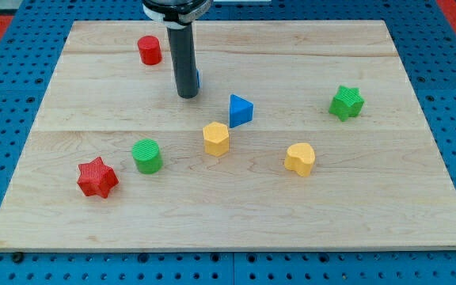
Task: Nudge the yellow hexagon slightly
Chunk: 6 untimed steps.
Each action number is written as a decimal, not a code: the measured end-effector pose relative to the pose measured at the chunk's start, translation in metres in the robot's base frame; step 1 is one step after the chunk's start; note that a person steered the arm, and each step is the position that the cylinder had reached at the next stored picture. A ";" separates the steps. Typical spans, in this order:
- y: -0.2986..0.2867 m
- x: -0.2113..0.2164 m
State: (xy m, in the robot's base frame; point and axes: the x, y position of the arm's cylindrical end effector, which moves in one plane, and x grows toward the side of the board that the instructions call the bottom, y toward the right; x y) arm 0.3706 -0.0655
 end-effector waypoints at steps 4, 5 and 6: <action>-0.007 0.089; 0.046 0.118; 0.026 0.169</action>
